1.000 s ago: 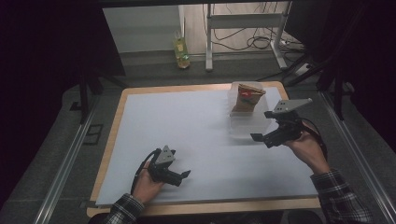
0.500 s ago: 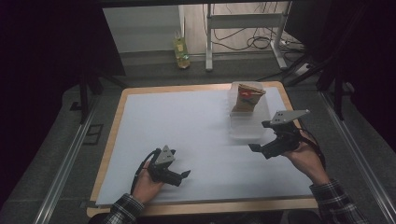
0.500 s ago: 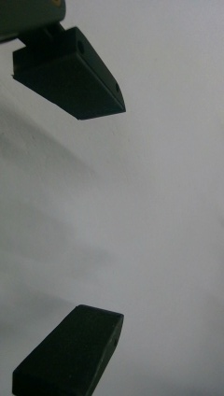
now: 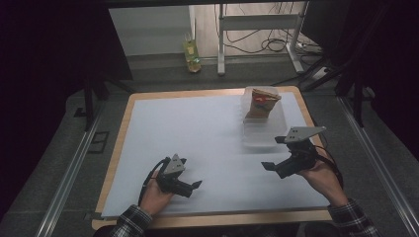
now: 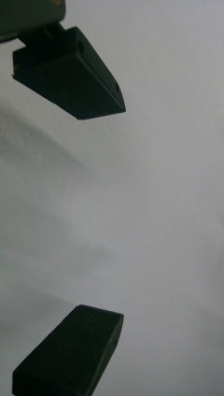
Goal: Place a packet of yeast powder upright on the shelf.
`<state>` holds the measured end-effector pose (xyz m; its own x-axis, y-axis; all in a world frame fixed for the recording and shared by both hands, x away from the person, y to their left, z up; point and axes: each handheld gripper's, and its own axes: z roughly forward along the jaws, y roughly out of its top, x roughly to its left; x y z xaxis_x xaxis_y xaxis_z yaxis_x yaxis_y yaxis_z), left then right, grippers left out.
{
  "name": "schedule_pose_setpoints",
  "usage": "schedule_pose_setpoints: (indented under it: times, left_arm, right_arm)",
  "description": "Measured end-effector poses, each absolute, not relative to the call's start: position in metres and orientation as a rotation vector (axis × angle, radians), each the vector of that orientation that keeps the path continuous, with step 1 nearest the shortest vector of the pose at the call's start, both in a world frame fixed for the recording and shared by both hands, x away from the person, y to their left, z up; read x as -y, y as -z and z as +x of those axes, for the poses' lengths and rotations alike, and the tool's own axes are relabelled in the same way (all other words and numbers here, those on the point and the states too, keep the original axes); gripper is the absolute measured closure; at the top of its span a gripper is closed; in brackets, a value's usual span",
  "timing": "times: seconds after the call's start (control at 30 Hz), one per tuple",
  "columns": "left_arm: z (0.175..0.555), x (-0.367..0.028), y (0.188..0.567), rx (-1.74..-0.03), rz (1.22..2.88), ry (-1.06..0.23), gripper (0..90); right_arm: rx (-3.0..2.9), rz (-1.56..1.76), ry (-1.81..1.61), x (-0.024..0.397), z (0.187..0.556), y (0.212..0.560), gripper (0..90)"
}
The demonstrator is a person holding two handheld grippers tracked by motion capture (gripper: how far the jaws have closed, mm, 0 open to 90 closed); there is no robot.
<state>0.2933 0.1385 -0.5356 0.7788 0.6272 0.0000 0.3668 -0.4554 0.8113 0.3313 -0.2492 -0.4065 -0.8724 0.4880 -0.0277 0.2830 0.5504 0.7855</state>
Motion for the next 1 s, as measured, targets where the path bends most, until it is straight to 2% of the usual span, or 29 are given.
schedule_pose_setpoints:
  times: [1.0]
  left_arm:
    - [0.292,-0.138,0.535,-0.73,2.094,-0.377,3.1]
  right_arm:
    - [-2.54,0.683,-1.188,0.25,0.302,0.446,0.1]
